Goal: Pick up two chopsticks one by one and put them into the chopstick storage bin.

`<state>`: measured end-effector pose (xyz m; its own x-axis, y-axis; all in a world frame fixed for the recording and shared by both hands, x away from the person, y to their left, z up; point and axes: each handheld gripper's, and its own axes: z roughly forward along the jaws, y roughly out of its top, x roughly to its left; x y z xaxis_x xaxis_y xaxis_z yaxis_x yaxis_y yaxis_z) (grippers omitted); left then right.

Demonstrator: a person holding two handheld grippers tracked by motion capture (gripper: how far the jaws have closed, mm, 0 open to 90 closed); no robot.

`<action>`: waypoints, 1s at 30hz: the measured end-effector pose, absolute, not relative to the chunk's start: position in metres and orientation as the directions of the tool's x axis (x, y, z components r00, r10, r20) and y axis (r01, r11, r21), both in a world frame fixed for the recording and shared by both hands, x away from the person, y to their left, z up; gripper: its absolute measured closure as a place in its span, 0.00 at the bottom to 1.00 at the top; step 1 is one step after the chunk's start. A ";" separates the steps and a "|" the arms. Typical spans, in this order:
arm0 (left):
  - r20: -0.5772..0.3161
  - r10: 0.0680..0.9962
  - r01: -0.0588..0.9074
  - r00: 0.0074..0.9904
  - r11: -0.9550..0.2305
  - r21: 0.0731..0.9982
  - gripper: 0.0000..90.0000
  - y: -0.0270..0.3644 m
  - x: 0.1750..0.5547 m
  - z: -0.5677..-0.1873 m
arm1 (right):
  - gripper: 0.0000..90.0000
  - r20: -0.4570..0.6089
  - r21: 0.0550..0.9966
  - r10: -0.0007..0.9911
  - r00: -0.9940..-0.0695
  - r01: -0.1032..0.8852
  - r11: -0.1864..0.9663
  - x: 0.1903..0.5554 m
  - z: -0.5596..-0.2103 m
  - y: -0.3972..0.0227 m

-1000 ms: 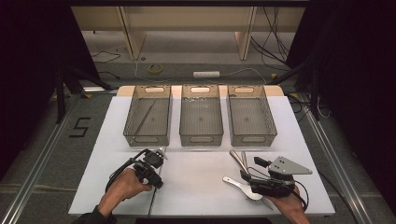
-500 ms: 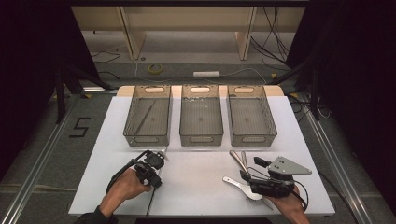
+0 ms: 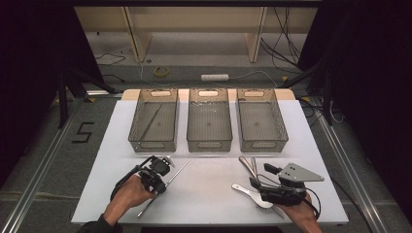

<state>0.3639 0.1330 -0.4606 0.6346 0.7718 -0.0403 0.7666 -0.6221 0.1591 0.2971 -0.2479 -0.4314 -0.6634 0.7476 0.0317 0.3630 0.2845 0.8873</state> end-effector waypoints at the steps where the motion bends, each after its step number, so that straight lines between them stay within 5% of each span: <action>1: -0.043 0.771 0.767 0.635 -0.622 0.160 0.94 0.133 0.364 -0.461 | 0.33 0.032 0.887 0.747 -0.664 0.363 0.285 0.297 -0.431 -0.248; 30: -0.134 0.739 0.745 0.660 -0.620 0.245 0.95 0.147 0.366 -0.443 | 0.33 0.037 0.887 0.748 -0.662 0.367 0.280 0.297 -0.431 -0.249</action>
<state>0.3664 0.1467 -0.4426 0.6600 0.7392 -0.1342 0.7448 -0.6205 0.2454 0.2973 -0.2486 -0.4312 -0.6621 0.7485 0.0369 0.3665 0.2805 0.8871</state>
